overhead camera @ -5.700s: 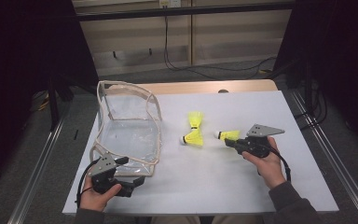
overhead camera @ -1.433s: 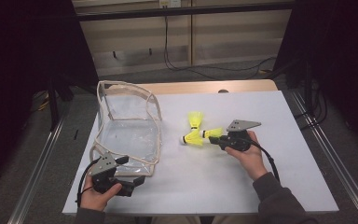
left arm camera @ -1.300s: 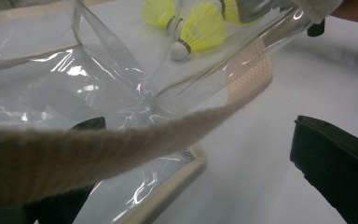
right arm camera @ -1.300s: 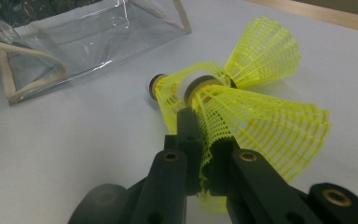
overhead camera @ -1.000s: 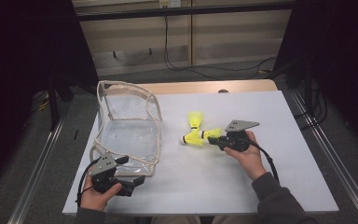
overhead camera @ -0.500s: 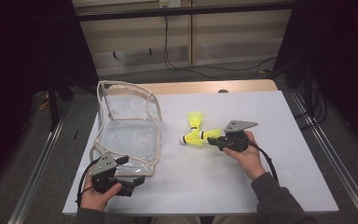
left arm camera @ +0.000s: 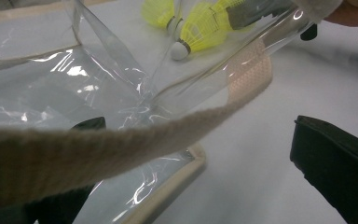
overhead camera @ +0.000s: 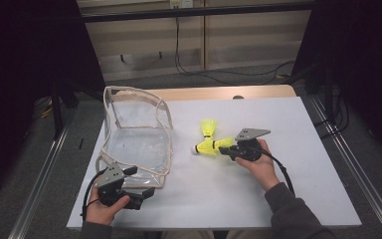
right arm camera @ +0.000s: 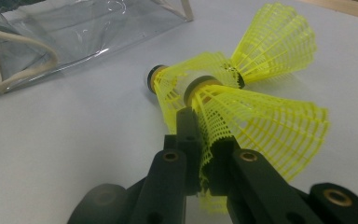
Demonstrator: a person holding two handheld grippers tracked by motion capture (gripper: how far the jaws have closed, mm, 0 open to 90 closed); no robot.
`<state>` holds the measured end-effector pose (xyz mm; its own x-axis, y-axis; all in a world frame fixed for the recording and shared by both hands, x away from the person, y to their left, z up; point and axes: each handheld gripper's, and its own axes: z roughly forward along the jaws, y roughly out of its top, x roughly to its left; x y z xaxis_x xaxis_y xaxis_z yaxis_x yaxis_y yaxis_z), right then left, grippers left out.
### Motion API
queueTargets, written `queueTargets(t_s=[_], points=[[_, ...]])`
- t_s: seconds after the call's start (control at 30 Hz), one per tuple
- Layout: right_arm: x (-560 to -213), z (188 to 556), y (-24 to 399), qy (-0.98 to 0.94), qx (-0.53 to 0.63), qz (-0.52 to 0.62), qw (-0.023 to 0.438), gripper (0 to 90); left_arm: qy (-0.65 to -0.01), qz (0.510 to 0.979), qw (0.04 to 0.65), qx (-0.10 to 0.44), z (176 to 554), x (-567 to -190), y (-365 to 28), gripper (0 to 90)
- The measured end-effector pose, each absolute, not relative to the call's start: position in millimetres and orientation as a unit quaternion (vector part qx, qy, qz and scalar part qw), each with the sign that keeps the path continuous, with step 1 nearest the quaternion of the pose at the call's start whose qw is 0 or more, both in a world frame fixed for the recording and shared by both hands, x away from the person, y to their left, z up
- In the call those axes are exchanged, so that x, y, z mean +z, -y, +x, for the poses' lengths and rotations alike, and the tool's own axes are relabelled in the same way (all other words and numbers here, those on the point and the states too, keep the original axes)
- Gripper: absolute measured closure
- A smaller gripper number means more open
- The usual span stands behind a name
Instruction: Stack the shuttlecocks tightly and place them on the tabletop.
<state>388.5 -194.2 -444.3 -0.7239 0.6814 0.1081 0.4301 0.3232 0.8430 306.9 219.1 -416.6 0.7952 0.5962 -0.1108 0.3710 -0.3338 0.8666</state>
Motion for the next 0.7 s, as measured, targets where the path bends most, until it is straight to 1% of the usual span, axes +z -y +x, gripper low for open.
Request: queueTargets(t_s=[0.7], points=[[-446.9,390.4,193.1,-0.805,0.462,0.346,0.134,86.9,-0.299,0.809,0.494,0.114,307.0,-416.7,-219.0,4.4]])
